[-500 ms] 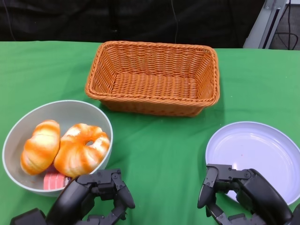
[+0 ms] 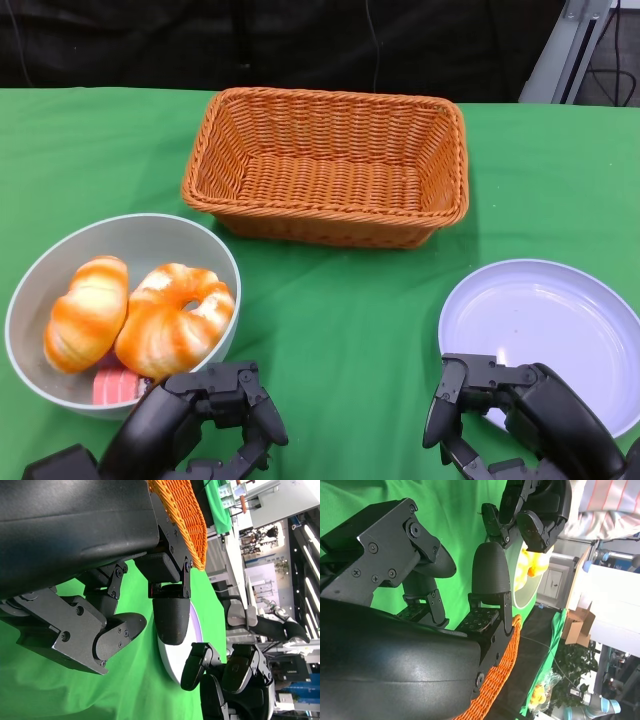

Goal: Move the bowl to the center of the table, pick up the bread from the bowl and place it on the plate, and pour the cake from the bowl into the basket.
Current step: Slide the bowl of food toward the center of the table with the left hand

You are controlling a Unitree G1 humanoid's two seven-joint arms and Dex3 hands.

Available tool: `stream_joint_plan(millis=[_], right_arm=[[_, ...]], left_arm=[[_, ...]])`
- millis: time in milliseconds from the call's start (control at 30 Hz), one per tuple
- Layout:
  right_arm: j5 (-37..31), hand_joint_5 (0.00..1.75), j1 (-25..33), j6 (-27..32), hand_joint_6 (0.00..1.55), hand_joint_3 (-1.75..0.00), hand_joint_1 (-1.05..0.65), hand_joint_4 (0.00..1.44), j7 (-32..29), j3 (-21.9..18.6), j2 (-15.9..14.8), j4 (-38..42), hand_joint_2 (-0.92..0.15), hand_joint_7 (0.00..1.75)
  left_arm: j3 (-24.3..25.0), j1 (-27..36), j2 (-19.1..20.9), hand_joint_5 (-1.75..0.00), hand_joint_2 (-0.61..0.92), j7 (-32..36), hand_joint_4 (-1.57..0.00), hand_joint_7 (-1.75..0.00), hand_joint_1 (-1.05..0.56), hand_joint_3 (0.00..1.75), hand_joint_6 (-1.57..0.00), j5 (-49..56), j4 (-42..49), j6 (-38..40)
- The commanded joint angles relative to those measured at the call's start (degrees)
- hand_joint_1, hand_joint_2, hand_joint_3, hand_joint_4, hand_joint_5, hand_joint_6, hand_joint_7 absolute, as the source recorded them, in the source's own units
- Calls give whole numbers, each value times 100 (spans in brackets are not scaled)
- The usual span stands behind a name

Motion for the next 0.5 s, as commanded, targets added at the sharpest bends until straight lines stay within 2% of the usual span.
stream_joint_plan(millis=[33, 500], right_arm=[[34, 167, -5, -76, 75, -130, 5, 75, -10, -36, -89, 11, -44, 140], [-37, 166, -18, 123, 74, -129, 5, 74, -67, 8, -62, -39, -45, 141]], left_arm=[[35, 27, 72, -165, 58, 28, -72, -121, -2, 100, -80, 24, 39, -84], [72, -13, 91, -165, 59, 4, -73, -122, -3, 100, -81, -41, 31, -130]])
